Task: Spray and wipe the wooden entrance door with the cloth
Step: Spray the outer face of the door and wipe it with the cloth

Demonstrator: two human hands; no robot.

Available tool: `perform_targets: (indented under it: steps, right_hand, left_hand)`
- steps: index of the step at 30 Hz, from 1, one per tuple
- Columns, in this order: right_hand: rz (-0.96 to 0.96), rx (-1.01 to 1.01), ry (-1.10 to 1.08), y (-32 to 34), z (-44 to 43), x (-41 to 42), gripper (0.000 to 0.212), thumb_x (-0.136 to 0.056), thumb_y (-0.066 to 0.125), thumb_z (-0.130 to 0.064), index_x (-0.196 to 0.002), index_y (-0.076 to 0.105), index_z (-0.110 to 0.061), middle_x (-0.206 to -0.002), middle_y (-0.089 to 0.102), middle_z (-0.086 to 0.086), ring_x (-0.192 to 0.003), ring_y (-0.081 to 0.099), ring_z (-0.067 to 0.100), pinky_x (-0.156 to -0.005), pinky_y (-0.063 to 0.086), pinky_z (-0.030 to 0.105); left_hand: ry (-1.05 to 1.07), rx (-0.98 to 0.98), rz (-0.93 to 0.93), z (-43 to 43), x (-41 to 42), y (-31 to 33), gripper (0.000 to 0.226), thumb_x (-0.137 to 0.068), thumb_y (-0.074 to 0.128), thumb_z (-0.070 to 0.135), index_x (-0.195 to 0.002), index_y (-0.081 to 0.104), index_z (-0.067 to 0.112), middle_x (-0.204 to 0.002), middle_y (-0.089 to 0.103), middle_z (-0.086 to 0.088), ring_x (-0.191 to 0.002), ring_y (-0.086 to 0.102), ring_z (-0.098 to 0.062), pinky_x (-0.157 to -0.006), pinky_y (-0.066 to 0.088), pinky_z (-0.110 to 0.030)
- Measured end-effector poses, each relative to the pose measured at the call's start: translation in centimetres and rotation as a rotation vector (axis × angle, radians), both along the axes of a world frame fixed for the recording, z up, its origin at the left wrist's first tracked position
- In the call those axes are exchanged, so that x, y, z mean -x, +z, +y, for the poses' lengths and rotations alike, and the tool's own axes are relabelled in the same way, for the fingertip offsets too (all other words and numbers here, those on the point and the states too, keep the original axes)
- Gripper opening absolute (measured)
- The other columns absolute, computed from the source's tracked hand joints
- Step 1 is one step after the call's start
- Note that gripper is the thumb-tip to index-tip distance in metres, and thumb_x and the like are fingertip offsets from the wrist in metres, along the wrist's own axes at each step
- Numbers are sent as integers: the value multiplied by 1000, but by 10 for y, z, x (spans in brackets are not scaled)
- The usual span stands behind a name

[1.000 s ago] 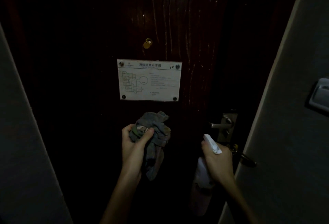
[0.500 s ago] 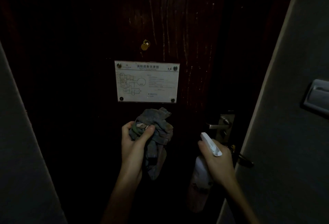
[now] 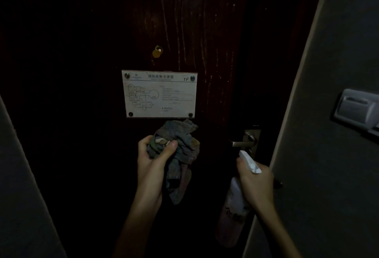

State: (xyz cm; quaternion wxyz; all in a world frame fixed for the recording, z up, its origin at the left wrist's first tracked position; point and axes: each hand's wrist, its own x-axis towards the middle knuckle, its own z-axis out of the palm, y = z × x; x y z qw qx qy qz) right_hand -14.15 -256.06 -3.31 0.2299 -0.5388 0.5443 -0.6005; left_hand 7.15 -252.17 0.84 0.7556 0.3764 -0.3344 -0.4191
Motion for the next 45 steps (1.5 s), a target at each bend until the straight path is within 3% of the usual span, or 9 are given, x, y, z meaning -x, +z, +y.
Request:
perform_targets:
  steps: [7, 13, 19, 23, 27, 33, 37, 42, 45]
  right_hand:
    - [110, -50, 13, 4, 1, 11, 33, -93, 60, -29, -62, 57, -19, -58, 58, 0, -57, 53, 15, -60, 44, 31]
    - [97, 68, -23, 8, 3, 14, 42, -91, 60, -18, -59, 47, 6, -55, 54, 21, -51, 48, 18, -49, 40, 38]
    - [124, -25, -8, 6, 0, 24, 38, -92, 61, -23, -56, 54, -16, -54, 57, 5, -56, 52, 18, -59, 44, 34]
    - [60, 105, -6, 16, 4, 17, 38, -89, 65, -10, -58, 50, 5, -55, 55, 21, -52, 49, 20, -51, 36, 29]
    - [139, -15, 79, 17, 0, 18, 26, -93, 61, -23, -68, 61, -15, -66, 65, 9, -61, 57, 18, -61, 47, 32]
    - [70, 41, 61, 23, -2, 8, 29, -93, 63, -17, -65, 62, -8, -64, 65, 11, -58, 57, 19, -56, 44, 29]
    - [31, 129, 61, 23, -3, 4, 33, -91, 63, -7, -63, 58, 8, -59, 60, 23, -54, 56, 36, -49, 39, 31]
    - [89, -16, 171, 24, -10, 12, 24, -94, 62, -27, -71, 61, -36, -63, 62, -11, -59, 57, 2, -61, 46, 20]
    - [91, 26, 218, 27, -12, 11, 17, -94, 62, -29, -80, 63, -40, -67, 66, -18, -63, 60, -6, -62, 48, 10]
  left_hand:
    - [-19, 0, -13, -5, 9, 4, 40, -85, 77, 16, -119, 58, 23, -114, 70, -7, -93, 74, -16, -71, 57, -28]
    - [-4, -10, -16, -9, 15, 4, 40, -83, 79, 17, -118, 59, 24, -115, 70, -9, -97, 73, -20, -78, 58, -34]
    - [-17, -1, -8, -9, 19, 6, 42, -83, 78, 16, -120, 59, 22, -115, 70, -8, -100, 73, -21, -82, 58, -35]
    - [-17, 7, -14, -10, 21, 8, 40, -83, 78, 17, -118, 59, 23, -114, 71, -8, -99, 73, -20, -76, 57, -30]
    - [-1, 3, -30, -11, 20, 8, 44, -82, 79, 18, -121, 58, 24, -115, 71, -8, -101, 73, -21, -82, 58, -35]
    - [15, 0, -31, -12, 19, 5, 40, -84, 78, 17, -118, 59, 24, -114, 70, -8, -102, 72, -23, -84, 58, -37]
    - [39, 2, -32, -15, 16, 5, 39, -83, 79, 17, -116, 60, 25, -115, 70, -10, -102, 71, -25, -83, 57, -37]
    - [60, 8, -15, -19, 11, 7, 38, -83, 79, 17, -115, 60, 26, -113, 71, -7, -97, 72, -20, -77, 55, -32]
    - [62, 30, -24, -21, 11, 9, 38, -83, 78, 15, -115, 60, 24, -109, 71, -5, -88, 73, -12, -69, 55, -24]
